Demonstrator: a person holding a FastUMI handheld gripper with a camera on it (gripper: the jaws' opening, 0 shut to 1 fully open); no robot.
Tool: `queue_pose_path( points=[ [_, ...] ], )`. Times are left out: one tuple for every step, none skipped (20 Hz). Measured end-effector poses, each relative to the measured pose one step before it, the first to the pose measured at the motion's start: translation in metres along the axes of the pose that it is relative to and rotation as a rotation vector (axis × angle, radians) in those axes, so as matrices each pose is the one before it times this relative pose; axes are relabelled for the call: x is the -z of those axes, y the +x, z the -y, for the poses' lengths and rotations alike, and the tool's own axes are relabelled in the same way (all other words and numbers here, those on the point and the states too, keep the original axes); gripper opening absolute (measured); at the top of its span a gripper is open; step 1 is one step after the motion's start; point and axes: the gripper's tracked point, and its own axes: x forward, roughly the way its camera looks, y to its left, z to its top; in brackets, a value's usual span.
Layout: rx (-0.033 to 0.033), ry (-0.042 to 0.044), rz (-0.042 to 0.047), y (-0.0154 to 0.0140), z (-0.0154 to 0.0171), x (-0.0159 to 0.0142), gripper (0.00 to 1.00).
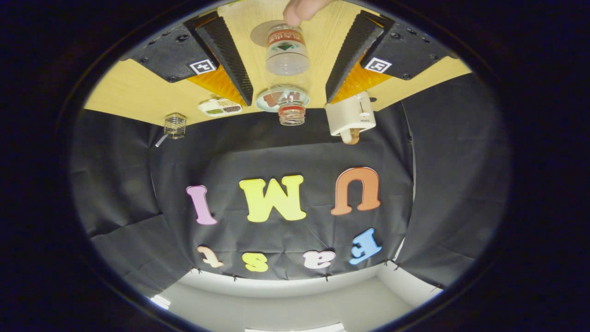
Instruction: Take the bottle from table, then pour the juice into the cup, finally place the bottle on the coaster
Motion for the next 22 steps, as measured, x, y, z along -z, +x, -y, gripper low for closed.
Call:
queue_pose_path(
  points=[
    [-0.00027,-0.00274,0.00652,-0.00318,-0.00148,-0.00461,1.00],
    [0.00485,-0.00144,0.00102,-0.00251,0.00113,-0.00424,1.00],
    [0.00534,0.00288,-0.00189,-0.00192,-0.00023,-0.00451,1.00],
    [-0.00296,0.00322,-0.00090,-0.00427,-0.00265,-0.00603,1.00],
    [-0.00509,-0.00042,0.00047,-0.00483,-0.00271,-0.00649,1.00],
    [-0.00431,-0.00075,0.00123,-0.00551,-0.00377,-0.00777,1.00],
    [-0.00436,-0.00835,0.00361,-0.00712,-0.00388,-0.00855,1.00],
    [0.00425,-0.01214,0.00191,-0.00701,-0.00272,-0.00852,1.00],
    [0.01417,-0.01486,0.00268,-0.00936,-0.00036,-0.00772,1.00],
    [0.00560,-0.00615,-0.00328,-0.00870,-0.00112,-0.00743,1.00],
    [0.00161,0.00133,-0.00181,-0.00846,-0.00337,-0.00463,1.00],
    [0.00528,0.00727,-0.00862,-0.00926,0.00046,-0.00432,1.00],
    [0.00509,0.00575,-0.00655,-0.00951,0.00115,-0.00479,1.00],
    [0.00160,0.00349,-0.00748,-0.00976,0.00053,-0.00390,1.00],
    [0.00380,-0.00144,-0.00339,-0.01023,0.00084,-0.00488,1.00],
    [0.00339,-0.00709,-0.00564,-0.01002,0.00325,-0.00325,1.00],
    [0.01062,-0.01337,-0.00714,-0.00978,0.00563,-0.00228,1.00],
    [0.01414,-0.01279,-0.00302,-0.00985,0.00698,-0.00287,1.00],
    [0.00787,-0.00564,-0.00517,-0.00997,0.00556,-0.00303,1.00],
    [-0.00101,-0.00506,-0.00222,-0.00830,0.00258,-0.00297,1.00],
    [-0.00259,-0.00082,-0.00069,-0.00788,0.00401,-0.00374,1.00],
    [-0.00142,-0.00540,0.00206,-0.00892,0.00340,-0.00547,1.00]
  ],
)
